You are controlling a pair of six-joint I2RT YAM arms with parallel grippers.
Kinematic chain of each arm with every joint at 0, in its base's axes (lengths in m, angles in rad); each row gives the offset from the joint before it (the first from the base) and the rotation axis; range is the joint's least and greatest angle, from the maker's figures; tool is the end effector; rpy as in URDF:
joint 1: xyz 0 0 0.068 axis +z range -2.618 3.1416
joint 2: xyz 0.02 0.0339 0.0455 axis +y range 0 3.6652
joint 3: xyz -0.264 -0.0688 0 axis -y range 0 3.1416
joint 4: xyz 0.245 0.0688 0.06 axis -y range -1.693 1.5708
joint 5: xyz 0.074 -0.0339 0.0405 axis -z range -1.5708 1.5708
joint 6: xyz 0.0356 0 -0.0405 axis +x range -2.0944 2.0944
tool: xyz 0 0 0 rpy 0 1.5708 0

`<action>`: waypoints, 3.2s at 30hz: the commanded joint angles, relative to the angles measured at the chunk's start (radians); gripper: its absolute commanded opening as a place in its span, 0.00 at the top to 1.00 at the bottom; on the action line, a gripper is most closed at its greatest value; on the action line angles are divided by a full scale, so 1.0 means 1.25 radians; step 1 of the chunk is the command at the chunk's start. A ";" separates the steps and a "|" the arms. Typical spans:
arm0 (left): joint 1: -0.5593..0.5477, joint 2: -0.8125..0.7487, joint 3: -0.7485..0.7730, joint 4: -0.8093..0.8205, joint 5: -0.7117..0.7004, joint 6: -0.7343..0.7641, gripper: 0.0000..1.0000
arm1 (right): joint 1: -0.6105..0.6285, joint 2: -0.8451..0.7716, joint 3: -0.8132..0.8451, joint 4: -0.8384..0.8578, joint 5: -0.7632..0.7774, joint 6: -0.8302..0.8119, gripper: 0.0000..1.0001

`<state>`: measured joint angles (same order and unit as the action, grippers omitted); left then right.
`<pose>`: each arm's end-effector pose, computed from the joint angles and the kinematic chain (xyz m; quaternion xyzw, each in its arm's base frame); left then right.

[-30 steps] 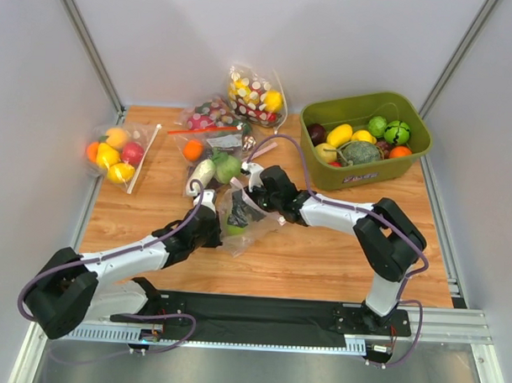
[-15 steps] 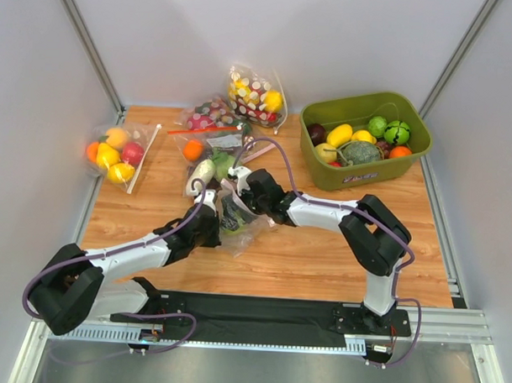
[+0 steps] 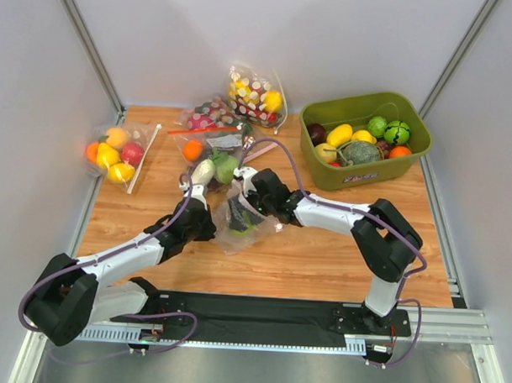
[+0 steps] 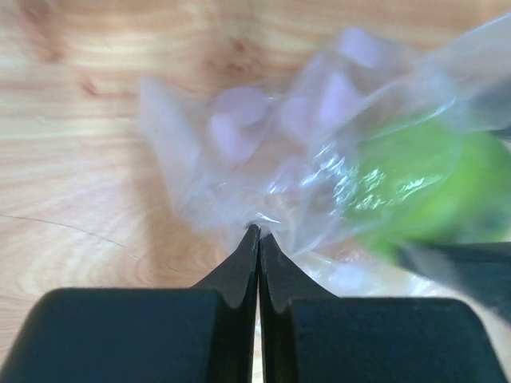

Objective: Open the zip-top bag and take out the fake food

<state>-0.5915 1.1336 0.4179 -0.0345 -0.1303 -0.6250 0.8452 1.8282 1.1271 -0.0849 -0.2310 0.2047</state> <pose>0.1789 -0.1146 0.1627 -0.0413 0.9145 -0.1785 0.3608 0.2526 0.2971 0.1797 -0.3308 0.8573 0.2825 0.2753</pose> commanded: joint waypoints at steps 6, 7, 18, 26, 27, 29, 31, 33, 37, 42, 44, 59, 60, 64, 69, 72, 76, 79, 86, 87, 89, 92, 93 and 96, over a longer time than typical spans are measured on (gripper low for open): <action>0.072 -0.042 0.039 -0.010 0.006 0.036 1.00 | -0.055 -0.140 -0.007 -0.170 -0.124 -0.025 0.66; 0.074 -0.039 0.041 -0.013 0.006 0.039 1.00 | -0.058 -0.145 -0.009 -0.185 -0.140 -0.029 0.66; 0.089 -0.001 0.072 -0.024 0.000 0.066 1.00 | -0.158 -0.324 -0.065 -0.179 -0.290 0.031 0.67; 0.094 -0.004 0.084 -0.036 0.010 0.083 1.00 | -0.286 -0.439 -0.043 -0.263 -0.341 -0.014 0.68; 0.094 -0.007 0.085 -0.039 0.011 0.086 1.00 | -0.331 -0.450 -0.038 -0.276 -0.331 -0.024 0.68; 0.094 -0.022 0.088 -0.045 0.011 0.097 1.00 | -0.391 -0.470 -0.023 -0.270 -0.334 -0.010 0.69; 0.093 -0.034 0.091 -0.055 0.015 0.107 1.00 | -0.480 -0.480 -0.018 -0.219 -0.343 0.019 0.69; 0.094 -0.042 0.098 -0.066 0.018 0.115 1.00 | -0.530 -0.477 0.004 -0.196 -0.299 0.030 0.70; 0.094 -0.050 0.103 -0.073 0.033 0.120 1.00 | -0.595 -0.422 0.082 -0.190 -0.235 0.033 0.70; 0.094 -0.050 0.111 -0.080 0.054 0.121 1.00 | -0.638 -0.330 0.179 -0.178 -0.104 0.018 0.69; 0.094 -0.050 0.117 -0.084 0.060 0.125 1.00 | -0.644 -0.271 0.232 -0.185 -0.023 0.008 0.67; 0.094 -0.074 0.159 -0.134 0.101 0.166 0.99 | -0.652 -0.081 0.395 -0.244 0.095 -0.057 0.00; 0.094 -0.076 0.164 -0.136 0.101 0.170 0.94 | -0.653 -0.083 0.395 -0.247 0.093 -0.058 0.00; 0.094 -0.085 0.179 -0.154 0.101 0.176 0.59 | -0.653 -0.098 0.388 -0.256 0.092 -0.066 0.00; 0.094 -0.102 0.203 -0.204 0.101 0.177 0.17 | -0.653 -0.162 0.337 -0.254 0.083 -0.059 0.00; 0.094 -0.123 0.229 -0.247 0.099 0.183 0.13 | -0.652 -0.230 0.275 -0.251 0.072 -0.042 0.00; 0.094 -0.161 0.273 -0.294 0.085 0.196 0.11 | -0.644 -0.339 0.186 -0.247 0.054 -0.017 0.00; 0.094 -0.199 0.307 -0.315 0.077 0.213 0.10 | -0.634 -0.421 0.120 -0.255 0.047 -0.009 0.00; 0.096 -0.198 0.468 -0.377 0.086 0.270 0.06 | -0.609 -0.543 0.043 -0.277 0.018 0.026 0.00; 0.098 -0.187 0.524 -0.391 0.087 0.288 0.06 | -0.606 -0.559 0.035 -0.288 0.023 0.025 0.00; 0.104 -0.150 0.580 -0.428 0.082 0.307 0.05 | -0.600 -0.570 0.029 -0.303 0.028 0.024 0.00; 0.126 -0.104 0.671 -0.457 0.077 0.344 0.05 | -0.598 -0.592 0.016 -0.311 0.034 0.022 0.00; 0.132 -0.095 0.705 -0.463 0.078 0.355 0.05 | -0.598 -0.596 0.014 -0.313 0.037 0.017 0.00; 0.153 -0.066 0.747 -0.473 0.086 0.393 0.05 | -0.598 -0.606 0.015 -0.321 0.041 0.014 0.00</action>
<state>-0.4194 1.0225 1.2976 -0.5671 -0.0299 -0.2165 0.0948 1.0988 1.1446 -0.4759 -0.1871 0.2169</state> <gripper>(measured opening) 0.949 0.998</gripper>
